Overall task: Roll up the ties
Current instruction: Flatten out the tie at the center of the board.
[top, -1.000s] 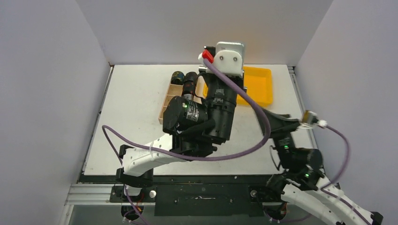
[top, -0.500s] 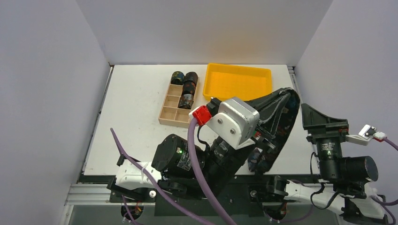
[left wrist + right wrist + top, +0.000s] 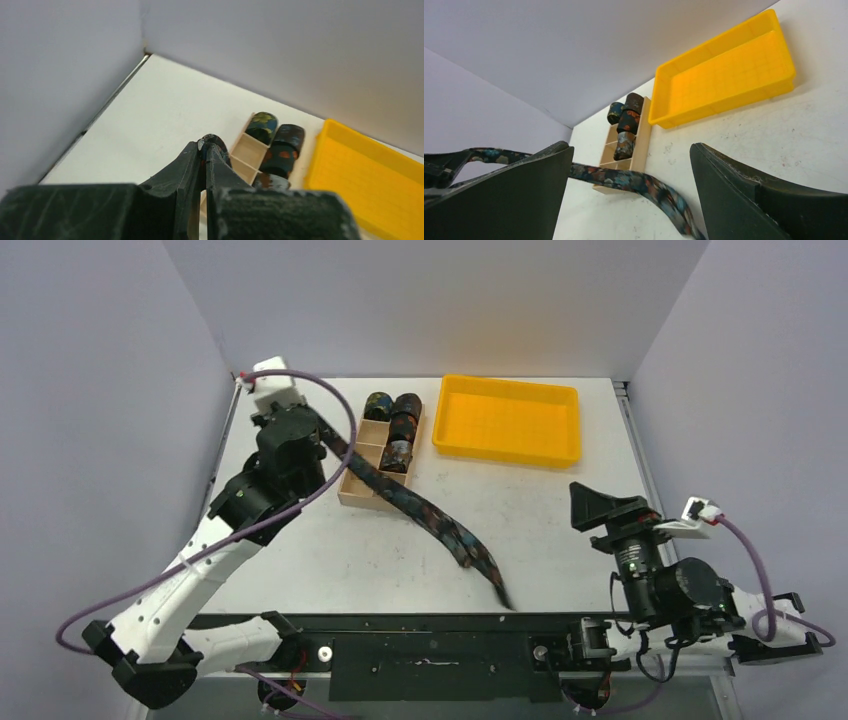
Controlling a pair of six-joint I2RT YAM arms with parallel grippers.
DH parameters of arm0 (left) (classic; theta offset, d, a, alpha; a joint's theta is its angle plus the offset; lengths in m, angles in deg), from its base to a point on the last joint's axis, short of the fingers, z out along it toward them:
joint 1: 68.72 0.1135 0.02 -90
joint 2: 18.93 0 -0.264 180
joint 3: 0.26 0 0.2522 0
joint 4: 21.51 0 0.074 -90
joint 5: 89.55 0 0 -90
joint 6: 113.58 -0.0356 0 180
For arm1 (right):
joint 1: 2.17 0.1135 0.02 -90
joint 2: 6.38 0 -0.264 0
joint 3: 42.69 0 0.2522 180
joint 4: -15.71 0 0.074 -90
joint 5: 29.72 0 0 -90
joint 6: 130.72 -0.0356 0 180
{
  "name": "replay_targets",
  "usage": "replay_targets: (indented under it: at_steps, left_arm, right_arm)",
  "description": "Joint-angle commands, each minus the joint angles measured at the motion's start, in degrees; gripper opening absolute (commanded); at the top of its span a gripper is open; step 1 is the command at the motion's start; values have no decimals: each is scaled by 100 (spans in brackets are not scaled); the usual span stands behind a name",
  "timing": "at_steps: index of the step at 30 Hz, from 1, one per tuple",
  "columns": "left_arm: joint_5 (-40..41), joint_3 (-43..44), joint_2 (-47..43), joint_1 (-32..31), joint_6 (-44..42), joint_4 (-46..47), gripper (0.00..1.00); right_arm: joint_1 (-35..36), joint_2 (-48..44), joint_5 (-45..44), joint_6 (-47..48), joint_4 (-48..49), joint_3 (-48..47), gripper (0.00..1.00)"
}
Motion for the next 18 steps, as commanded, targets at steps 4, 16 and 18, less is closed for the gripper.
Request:
replay_targets:
  at_steps: [4,16,18]
  left_arm:
    - [-610,-1846,-1068,762,2435,-1272,0]
    - [-1279,-2825,-1962,744,3424,-2068,0]
    - [-1369,-2815,-2125,740,3445,-2219,0]
  right_arm:
    - [86,725,216,-676,-291,593,90]
    - [-2792,2820,4717,-1142,738,1365,90]
    - [-4152,3076,6326,-1219,1153,1693,92]
